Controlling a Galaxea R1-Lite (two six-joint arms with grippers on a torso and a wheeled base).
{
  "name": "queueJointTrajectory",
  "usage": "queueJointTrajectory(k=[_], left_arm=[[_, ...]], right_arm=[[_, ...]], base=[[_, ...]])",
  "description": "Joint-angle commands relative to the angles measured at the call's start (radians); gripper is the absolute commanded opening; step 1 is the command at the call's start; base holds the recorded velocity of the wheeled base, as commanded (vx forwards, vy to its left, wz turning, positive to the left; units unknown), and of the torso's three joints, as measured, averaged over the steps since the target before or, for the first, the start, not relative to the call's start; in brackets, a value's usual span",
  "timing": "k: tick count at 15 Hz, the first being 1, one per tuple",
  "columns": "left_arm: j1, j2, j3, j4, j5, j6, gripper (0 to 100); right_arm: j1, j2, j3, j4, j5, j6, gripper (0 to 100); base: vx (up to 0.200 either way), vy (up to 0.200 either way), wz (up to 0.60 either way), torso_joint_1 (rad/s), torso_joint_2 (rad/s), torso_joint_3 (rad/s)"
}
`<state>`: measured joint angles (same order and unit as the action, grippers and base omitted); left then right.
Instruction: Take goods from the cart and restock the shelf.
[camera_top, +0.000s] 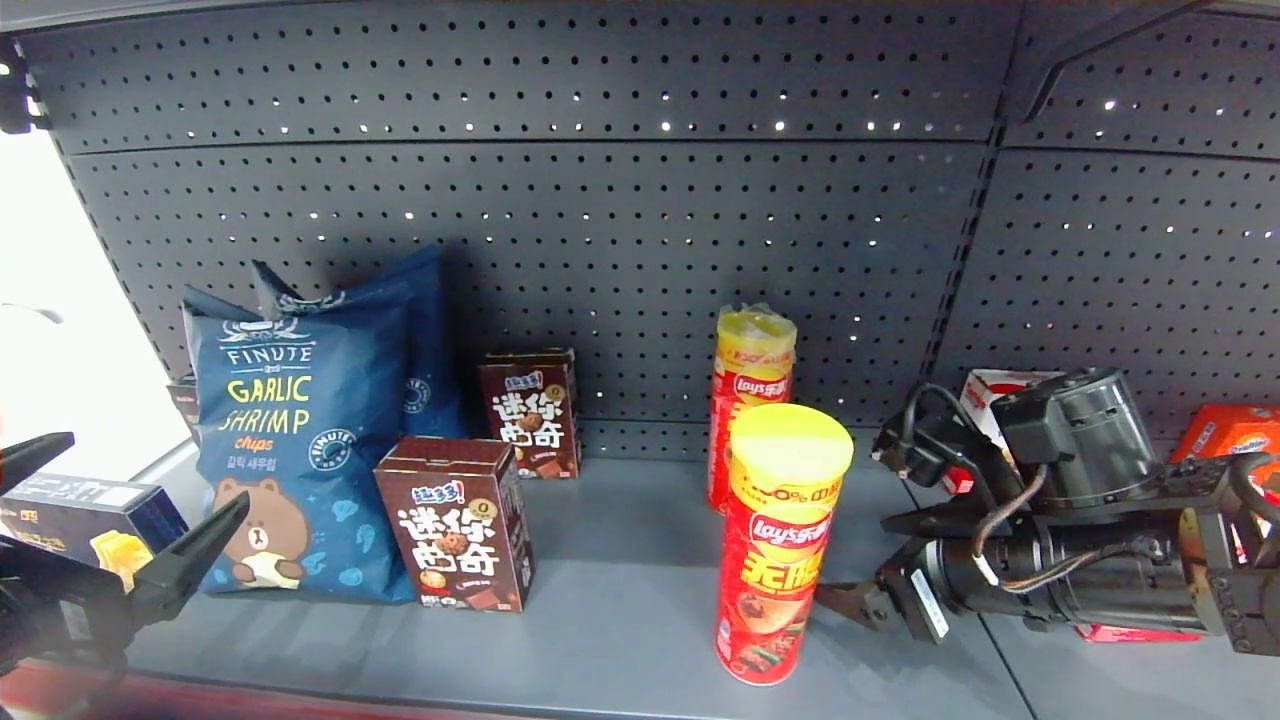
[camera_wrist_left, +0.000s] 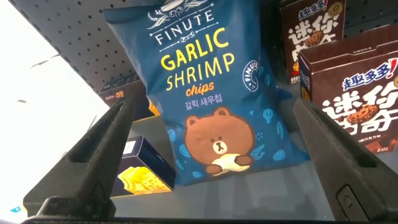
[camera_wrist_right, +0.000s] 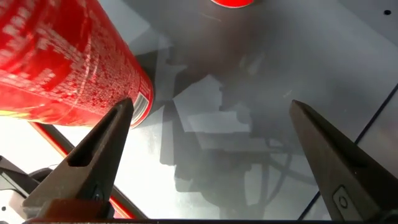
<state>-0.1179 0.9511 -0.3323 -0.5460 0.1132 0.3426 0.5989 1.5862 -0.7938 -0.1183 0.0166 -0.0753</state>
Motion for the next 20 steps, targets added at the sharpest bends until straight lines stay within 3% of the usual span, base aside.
queueJointTrajectory(k=[1, 9, 12, 15, 16, 19, 20], left_arm=[[0.000, 0.000, 0.001, 0.000, 0.000, 0.000, 100], [0.001, -0.018, 0.004, 0.000, 0.002, 0.000, 100], [0.000, -0.098, 0.018, 0.001, 0.002, 0.000, 100], [0.004, -0.242, 0.068, 0.015, 0.008, 0.000, 100], [0.004, -0.242, 0.068, 0.015, 0.008, 0.000, 100], [0.003, -0.430, 0.159, 0.178, 0.033, -0.004, 100], [0.003, -0.468, 0.179, 0.207, 0.033, -0.020, 100]], right_arm=[[-0.001, 0.001, 0.005, 0.000, 0.000, -0.001, 100], [-0.054, -0.132, 0.010, -0.012, 0.002, 0.000, 100], [-0.139, -0.359, 0.018, -0.018, 0.000, -0.001, 100], [-0.288, -0.580, 0.051, -0.020, -0.027, 0.002, 100], [-0.288, -0.580, 0.051, -0.020, -0.027, 0.002, 100], [-0.318, -0.822, 0.174, -0.018, -0.184, 0.058, 100], [-0.318, -0.884, 0.220, -0.018, -0.219, 0.086, 100]], base=[[0.000, 0.000, 0.00, 0.000, 0.00, 0.000], [0.000, 0.000, 0.00, 0.000, 0.00, 0.000], [0.000, 0.000, 0.00, 0.000, 0.00, 0.000], [0.000, 0.000, 0.00, 0.000, 0.00, 0.000], [0.000, 0.000, 0.00, 0.000, 0.00, 0.000], [0.000, 0.000, 0.00, 0.000, 0.00, 0.000], [0.000, 0.000, 0.00, 0.000, 0.00, 0.000]])
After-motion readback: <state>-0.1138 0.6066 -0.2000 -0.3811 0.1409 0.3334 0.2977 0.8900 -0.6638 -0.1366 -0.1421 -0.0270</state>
